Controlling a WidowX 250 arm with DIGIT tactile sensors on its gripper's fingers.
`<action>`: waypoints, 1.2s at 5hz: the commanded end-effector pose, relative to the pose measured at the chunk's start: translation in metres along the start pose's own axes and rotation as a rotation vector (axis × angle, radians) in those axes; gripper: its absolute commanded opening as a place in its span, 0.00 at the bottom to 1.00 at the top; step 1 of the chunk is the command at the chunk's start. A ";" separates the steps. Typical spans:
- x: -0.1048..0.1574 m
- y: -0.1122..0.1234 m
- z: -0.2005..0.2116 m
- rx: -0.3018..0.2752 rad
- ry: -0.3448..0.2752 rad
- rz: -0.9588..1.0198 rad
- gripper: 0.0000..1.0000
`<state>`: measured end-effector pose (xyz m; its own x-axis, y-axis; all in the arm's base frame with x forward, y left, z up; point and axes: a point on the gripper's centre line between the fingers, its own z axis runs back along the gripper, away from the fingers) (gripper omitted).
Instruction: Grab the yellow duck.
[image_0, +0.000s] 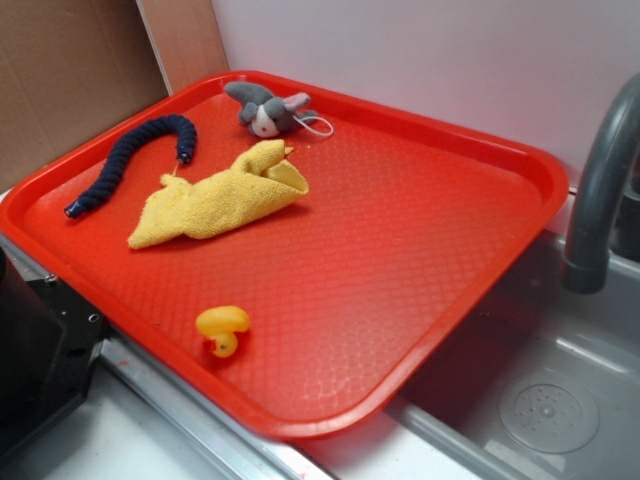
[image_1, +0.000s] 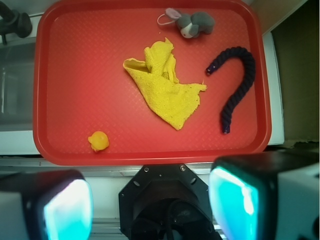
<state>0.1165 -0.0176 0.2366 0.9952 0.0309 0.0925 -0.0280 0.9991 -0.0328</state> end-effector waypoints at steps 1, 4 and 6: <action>0.000 0.000 0.000 0.000 0.000 0.000 1.00; -0.028 -0.111 -0.135 -0.095 0.108 -0.176 1.00; -0.029 -0.086 -0.179 0.012 0.139 -0.253 1.00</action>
<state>0.1093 -0.1092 0.0555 0.9782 -0.2005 -0.0543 0.2007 0.9797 -0.0010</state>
